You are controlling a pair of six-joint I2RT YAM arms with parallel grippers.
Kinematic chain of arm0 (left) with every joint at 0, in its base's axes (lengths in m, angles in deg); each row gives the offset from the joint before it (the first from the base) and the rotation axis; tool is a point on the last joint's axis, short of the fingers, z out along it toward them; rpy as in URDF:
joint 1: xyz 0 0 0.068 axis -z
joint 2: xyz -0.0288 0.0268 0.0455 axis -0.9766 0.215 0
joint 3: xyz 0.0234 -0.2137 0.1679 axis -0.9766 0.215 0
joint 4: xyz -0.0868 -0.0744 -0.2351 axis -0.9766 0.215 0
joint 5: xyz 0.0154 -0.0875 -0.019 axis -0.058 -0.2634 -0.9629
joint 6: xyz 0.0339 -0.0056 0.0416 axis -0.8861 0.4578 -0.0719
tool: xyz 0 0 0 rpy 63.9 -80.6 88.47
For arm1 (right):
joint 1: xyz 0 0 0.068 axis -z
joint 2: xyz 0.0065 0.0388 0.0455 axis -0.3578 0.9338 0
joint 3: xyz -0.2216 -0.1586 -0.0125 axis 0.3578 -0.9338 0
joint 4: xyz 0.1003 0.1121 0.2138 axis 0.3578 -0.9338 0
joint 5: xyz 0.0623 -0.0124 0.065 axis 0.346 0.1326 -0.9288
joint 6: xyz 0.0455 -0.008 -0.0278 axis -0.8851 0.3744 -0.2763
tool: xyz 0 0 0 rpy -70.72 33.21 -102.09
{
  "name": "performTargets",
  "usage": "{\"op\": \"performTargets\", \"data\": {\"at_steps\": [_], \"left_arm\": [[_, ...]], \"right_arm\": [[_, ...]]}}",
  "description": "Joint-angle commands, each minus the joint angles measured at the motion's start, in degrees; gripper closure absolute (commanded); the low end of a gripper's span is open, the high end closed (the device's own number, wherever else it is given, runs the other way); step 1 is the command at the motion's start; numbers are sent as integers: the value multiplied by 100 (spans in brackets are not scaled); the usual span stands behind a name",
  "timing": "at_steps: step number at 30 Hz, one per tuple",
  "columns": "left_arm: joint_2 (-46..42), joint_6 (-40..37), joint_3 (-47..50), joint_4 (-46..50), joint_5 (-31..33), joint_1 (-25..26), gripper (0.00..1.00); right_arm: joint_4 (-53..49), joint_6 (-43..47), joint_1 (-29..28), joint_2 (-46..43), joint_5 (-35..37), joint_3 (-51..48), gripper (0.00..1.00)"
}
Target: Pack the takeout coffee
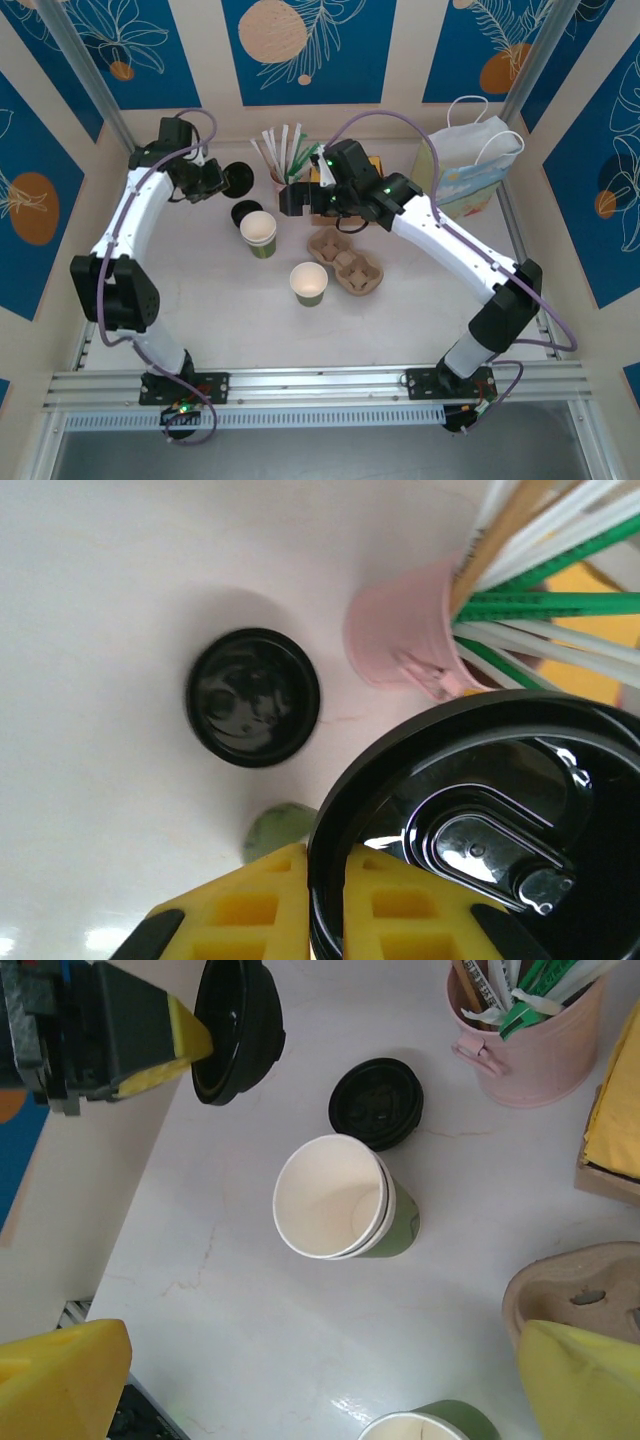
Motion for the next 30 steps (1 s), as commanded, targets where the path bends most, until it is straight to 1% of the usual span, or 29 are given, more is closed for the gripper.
{"op": "performTargets", "data": {"at_steps": [1, 6, 9, 16, 21, 25, 30], "left_arm": [[-365, 525, 332, -305, -796, -57, 89], [-780, 1083, 872, -874, -1557, -59, 89], [-1088, 1577, 1336, -1430, -2008, -56, 90], [-1620, 2670, 2112, -2812, -2756, -45, 90], [-1765, 3297, 2476, -3684, -3179, -31, 90], [-1820, 3275, 2526, -3937, -3380, -12, 90], [-1852, 3204, 2606, -4341, -3668, 15, 90]], "right_arm": [[357, -189, 49, -294, -190, -179, 1], [912, -388, 132, -517, -464, -511, 1], [1316, -610, 252, -656, -838, -749, 1], [2726, -1627, 630, -848, -1864, -1452, 6], [3649, -2320, 708, -801, -2316, -1678, 6], [4367, -2974, 765, -656, -2638, -1754, 6], [4635, -3567, 777, -377, -2839, -1558, 6]]}}
